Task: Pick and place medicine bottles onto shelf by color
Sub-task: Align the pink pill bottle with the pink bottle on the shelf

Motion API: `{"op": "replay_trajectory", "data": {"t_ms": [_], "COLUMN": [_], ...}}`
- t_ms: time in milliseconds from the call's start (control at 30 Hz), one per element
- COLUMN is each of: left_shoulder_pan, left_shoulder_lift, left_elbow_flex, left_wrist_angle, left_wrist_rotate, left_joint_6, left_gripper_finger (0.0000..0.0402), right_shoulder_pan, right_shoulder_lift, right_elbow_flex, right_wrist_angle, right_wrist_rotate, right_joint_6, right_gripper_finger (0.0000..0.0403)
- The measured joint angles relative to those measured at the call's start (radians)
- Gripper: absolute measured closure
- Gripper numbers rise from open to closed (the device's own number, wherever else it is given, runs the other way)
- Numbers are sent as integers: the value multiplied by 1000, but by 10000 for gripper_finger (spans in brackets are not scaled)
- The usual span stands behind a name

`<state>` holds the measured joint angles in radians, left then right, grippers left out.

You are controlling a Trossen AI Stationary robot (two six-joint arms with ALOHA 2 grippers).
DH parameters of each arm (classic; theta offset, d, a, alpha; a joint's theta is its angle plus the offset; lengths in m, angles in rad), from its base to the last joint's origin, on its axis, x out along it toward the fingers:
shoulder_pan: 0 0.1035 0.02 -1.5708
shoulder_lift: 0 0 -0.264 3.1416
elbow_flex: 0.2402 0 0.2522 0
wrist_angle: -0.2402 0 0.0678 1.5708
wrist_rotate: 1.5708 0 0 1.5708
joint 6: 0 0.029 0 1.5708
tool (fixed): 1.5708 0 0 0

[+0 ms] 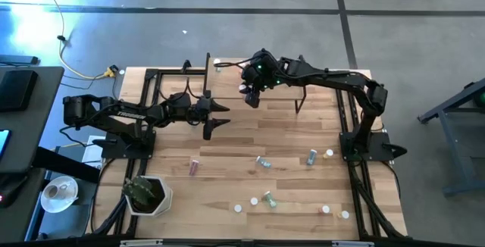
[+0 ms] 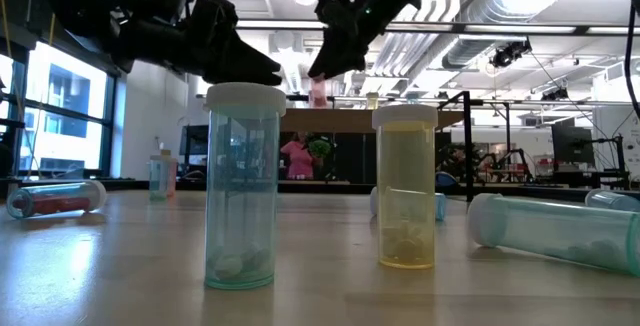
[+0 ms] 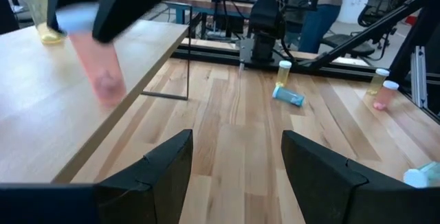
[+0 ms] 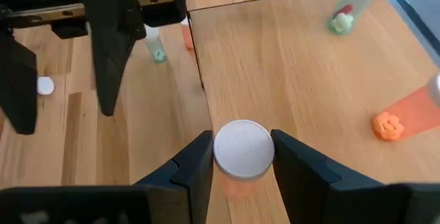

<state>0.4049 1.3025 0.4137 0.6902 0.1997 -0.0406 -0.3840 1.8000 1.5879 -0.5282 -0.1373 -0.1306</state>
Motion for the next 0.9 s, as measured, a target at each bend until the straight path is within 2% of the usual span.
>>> {"op": "replay_trajectory", "data": {"t_ms": [333, 400, 500, 600, 700, 900], "left_shoulder_pan": [0, -5, -11, -15, -15, -15], "left_shoulder_lift": [0, 0, 0, 0, 0, 0], "left_elbow_flex": [0, 0, 0, 0, 0, 0], "left_wrist_angle": [-17, -21, -30, -40, -39, -36], "left_wrist_rotate": [0, -1, 0, -1, -1, -1], "left_joint_6": [-10, -18, -36, -35, -35, -38], "left_gripper_finger": [188, 188, 188, 188, 188, 188], "right_shoulder_pan": [-1, -1, -9, -21, -29, -50], "right_shoulder_lift": [-138, -179, -243, -309, -340, -307], "right_elbow_flex": [-13, -101, -303, -424, -450, -406], "right_wrist_angle": [-39, 45, 261, 447, 495, 528], "right_wrist_rotate": [5, -6, -17, 16, 65, 72], "right_joint_6": [-52, -54, -24, -1, -1, -1], "right_gripper_finger": [270, 270, 270, 270, 270, 270]}}
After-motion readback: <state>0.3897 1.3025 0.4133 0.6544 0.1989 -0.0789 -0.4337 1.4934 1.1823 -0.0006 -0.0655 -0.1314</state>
